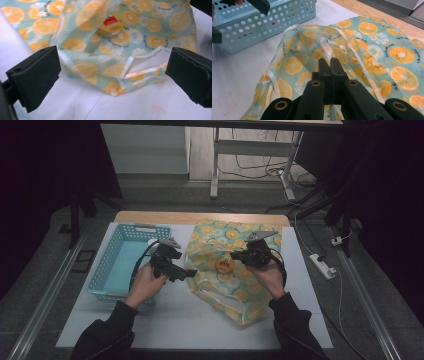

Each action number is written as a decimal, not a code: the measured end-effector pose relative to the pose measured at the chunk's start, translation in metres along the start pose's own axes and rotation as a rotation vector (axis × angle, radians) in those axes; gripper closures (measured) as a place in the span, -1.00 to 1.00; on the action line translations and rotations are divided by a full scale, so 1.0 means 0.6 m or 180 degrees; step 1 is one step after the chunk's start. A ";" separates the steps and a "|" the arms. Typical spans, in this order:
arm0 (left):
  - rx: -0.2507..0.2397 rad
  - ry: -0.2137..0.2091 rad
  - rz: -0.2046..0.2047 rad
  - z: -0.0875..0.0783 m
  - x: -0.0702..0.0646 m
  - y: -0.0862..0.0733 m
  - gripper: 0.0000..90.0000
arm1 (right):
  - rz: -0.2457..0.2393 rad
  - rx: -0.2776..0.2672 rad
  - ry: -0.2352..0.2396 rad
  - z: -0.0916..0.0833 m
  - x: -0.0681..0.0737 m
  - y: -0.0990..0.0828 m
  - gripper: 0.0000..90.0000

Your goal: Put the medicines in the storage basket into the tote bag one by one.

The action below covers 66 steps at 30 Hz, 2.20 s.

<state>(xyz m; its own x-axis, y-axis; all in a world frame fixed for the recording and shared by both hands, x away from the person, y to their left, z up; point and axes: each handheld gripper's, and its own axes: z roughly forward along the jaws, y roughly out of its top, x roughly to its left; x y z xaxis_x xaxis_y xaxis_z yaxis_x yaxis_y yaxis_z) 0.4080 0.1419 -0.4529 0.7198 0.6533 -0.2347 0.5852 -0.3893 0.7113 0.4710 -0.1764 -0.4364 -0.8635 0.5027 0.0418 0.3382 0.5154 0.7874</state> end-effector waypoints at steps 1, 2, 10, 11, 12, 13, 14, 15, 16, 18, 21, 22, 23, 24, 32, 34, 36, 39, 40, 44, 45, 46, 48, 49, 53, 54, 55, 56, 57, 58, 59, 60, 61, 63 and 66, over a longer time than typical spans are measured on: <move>-0.0010 0.0029 -0.0017 -0.006 0.004 -0.003 -1.00 | 0.0000 0.0000 0.0000 0.000 0.000 0.000 1.00; -0.0015 0.0051 -0.0033 -0.010 0.008 -0.006 -1.00 | 0.0001 -0.0002 0.0000 0.000 0.000 0.000 1.00; 0.0021 0.0228 -0.0109 -0.037 0.033 -0.025 -1.00 | 0.0000 0.0001 0.0000 0.001 0.000 0.000 1.00; 0.0017 0.0239 -0.0129 -0.040 0.035 -0.027 -1.00 | 0.0000 0.0001 0.0002 0.001 0.000 0.000 1.00; 0.0016 0.0269 -0.0152 -0.043 0.038 -0.029 -1.00 | 0.0000 0.0002 0.0001 0.001 0.001 0.000 1.00; 0.0013 0.0311 -0.0175 -0.047 0.041 -0.031 -1.00 | 0.0001 0.0000 0.0000 0.000 0.000 0.000 1.00; 0.0013 0.0327 -0.0187 -0.051 0.044 -0.033 -0.99 | 0.0007 -0.0002 -0.0002 0.000 0.000 0.000 1.00; -0.0013 0.0337 -0.0221 -0.054 0.046 -0.036 -1.00 | 0.0008 -0.0004 -0.0004 0.000 0.000 0.000 1.00; -0.0023 0.0345 -0.0241 -0.057 0.049 -0.038 -1.00 | 0.0008 -0.0005 -0.0005 0.000 0.000 0.000 1.00; -0.0027 0.0382 -0.0276 -0.064 0.055 -0.043 -1.00 | 0.0007 -0.0007 -0.0006 -0.001 0.000 0.000 1.00; -0.0045 0.0443 -0.0323 -0.076 0.065 -0.052 -1.00 | 0.0006 -0.0006 -0.0004 -0.001 -0.001 0.000 1.00; -0.0039 0.0465 -0.0332 -0.078 0.069 -0.055 -1.00 | 0.0004 -0.0004 -0.0005 0.000 -0.001 0.000 1.00; -0.0030 0.0484 -0.0344 -0.080 0.072 -0.057 -1.00 | 0.0004 -0.0002 -0.0005 0.000 0.000 0.000 1.00; -0.0016 0.0513 -0.0369 -0.083 0.075 -0.060 -1.00 | 0.0003 0.0000 -0.0003 0.000 0.000 0.000 1.00; 0.0114 0.0736 -0.0533 -0.089 0.107 -0.087 -0.99 | -0.0004 0.0009 -0.0002 0.001 0.001 -0.001 1.00; 0.0182 0.0792 -0.0526 -0.086 0.113 -0.092 -0.99 | -0.0005 0.0012 0.0000 0.001 0.001 0.000 1.00; 0.0254 0.0836 -0.0530 -0.083 0.118 -0.096 -0.99 | -0.0008 0.0011 0.0000 0.001 0.002 -0.001 1.00; 0.0340 0.0845 -0.0567 -0.078 0.128 -0.103 -0.99 | -0.0009 0.0011 0.0001 0.001 0.001 -0.001 1.00; 0.0365 0.0846 -0.0575 -0.076 0.130 -0.105 -0.99 | -0.0010 0.0011 0.0001 0.001 0.001 -0.001 1.00; 0.0499 0.0889 -0.0583 -0.068 0.136 -0.106 -1.00 | -0.0013 0.0015 0.0004 0.003 0.002 -0.001 1.00; 0.0534 0.0906 -0.0576 -0.065 0.136 -0.106 -1.00 | -0.0015 0.0017 0.0006 0.003 0.002 -0.001 1.00; 0.0575 0.0918 -0.0567 -0.062 0.136 -0.107 -1.00 | -0.0020 0.0018 0.0006 0.003 0.003 -0.001 1.00; 0.0678 0.0935 -0.0537 -0.056 0.137 -0.108 -1.00 | -0.0022 0.0017 0.0007 0.003 0.003 -0.001 1.00; 0.0744 0.0945 -0.0546 -0.052 0.138 -0.108 -1.00 | -0.0022 0.0017 0.0007 0.003 0.003 -0.001 1.00; 0.0962 0.0931 -0.0552 -0.040 0.141 -0.110 -1.00 | -0.0029 0.0022 0.0005 0.003 0.003 -0.001 1.00; 0.0985 0.0930 -0.0559 -0.038 0.141 -0.110 -1.00 | -0.0032 0.0023 0.0006 0.003 0.004 -0.001 1.00; 0.1025 0.0938 -0.0567 -0.036 0.142 -0.110 -1.00 | -0.0033 0.0023 0.0007 0.003 0.004 -0.001 1.00; 0.1066 0.0933 -0.0582 -0.033 0.142 -0.111 -1.00 | -0.0031 0.0026 0.0008 0.004 0.004 -0.001 1.00; 0.1090 0.0919 -0.0594 -0.032 0.143 -0.111 -1.00 | -0.0031 0.0028 0.0010 0.004 0.004 -0.001 1.00; 0.1139 0.0921 -0.0601 -0.029 0.144 -0.111 -0.99 | -0.0031 0.0030 0.0011 0.004 0.004 -0.001 1.00; 0.1168 0.0937 -0.0607 -0.028 0.144 -0.111 -0.99 | -0.0032 0.0033 0.0010 0.004 0.004 -0.001 1.00; 0.1207 0.0956 -0.0605 -0.026 0.144 -0.112 -0.97 | -0.0033 0.0032 0.0010 0.004 0.004 -0.001 1.00; 0.1250 0.0978 -0.0607 -0.023 0.144 -0.112 -0.94 | -0.0032 0.0029 0.0011 0.005 0.005 -0.001 1.00; 0.1312 0.0989 -0.0589 -0.021 0.143 -0.112 -0.90 | -0.0030 0.0028 0.0008 0.004 0.005 -0.001 1.00; 0.1364 0.1003 -0.0546 -0.018 0.140 -0.112 -0.74 | -0.0029 0.0031 0.0010 0.005 0.005 -0.001 1.00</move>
<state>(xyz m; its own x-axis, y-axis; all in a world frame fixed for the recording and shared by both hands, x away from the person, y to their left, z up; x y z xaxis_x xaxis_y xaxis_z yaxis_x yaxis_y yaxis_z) 0.4251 0.2301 -0.5135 0.4931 0.8674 -0.0671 0.8309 -0.4466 0.3319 0.4694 -0.1732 -0.4384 -0.8678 0.4956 0.0366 0.3338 0.5267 0.7817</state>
